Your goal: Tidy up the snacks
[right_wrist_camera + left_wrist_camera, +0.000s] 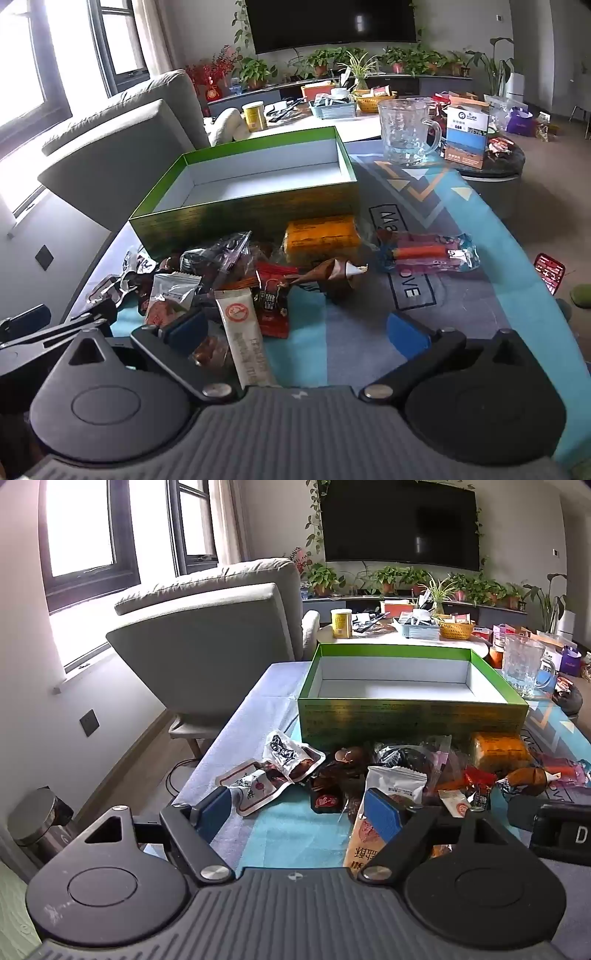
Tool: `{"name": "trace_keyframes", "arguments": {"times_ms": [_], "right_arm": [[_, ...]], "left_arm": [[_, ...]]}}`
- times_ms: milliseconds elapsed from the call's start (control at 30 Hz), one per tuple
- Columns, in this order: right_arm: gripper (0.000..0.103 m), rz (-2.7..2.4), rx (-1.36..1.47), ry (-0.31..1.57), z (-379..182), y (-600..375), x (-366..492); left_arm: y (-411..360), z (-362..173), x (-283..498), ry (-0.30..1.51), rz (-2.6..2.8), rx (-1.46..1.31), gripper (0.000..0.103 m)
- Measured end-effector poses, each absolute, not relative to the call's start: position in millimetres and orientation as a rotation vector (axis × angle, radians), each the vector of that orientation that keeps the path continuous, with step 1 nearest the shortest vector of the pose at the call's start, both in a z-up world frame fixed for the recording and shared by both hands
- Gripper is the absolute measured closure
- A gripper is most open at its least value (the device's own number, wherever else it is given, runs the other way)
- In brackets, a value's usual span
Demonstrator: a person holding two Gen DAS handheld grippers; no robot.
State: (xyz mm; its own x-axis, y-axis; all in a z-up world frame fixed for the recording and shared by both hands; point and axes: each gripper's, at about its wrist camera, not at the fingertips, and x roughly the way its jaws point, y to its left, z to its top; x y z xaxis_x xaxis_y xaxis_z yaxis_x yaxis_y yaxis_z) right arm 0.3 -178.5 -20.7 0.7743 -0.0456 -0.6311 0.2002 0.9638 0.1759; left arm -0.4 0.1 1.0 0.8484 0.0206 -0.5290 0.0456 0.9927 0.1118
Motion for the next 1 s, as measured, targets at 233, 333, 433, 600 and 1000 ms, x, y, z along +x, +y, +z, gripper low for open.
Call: {"name": "trace_keyframes", "arguments": {"times_ms": [233, 333, 433, 600, 1000], "right_arm": [[0.0, -0.145, 0.196, 0.679, -19.0, -170.7, 1.2], [0.0, -0.15, 0.185, 0.697, -17.9, -167.4, 3.4], [0.0, -0.166, 0.224, 0.717, -19.6, -174.0, 4.8], [0.0, -0.186, 0.224, 0.701, -19.6, -174.8, 1.8], [0.0, -0.13, 0.241, 0.7, -20.4, -174.5, -2.4]], "left_arm": [[4.2, -1.9, -0.9, 0.566, -0.033, 0.108, 0.025], [3.7, -1.0, -2.5, 0.565, -0.03, 0.113, 0.025], [3.3, -1.9, -2.1, 0.565, -0.028, 0.112, 0.025], [2.7, -2.7, -2.8, 0.564, -0.031, 0.119, 0.025], [2.7, -3.0, -4.1, 0.561, -0.031, 0.122, 0.025]]}}
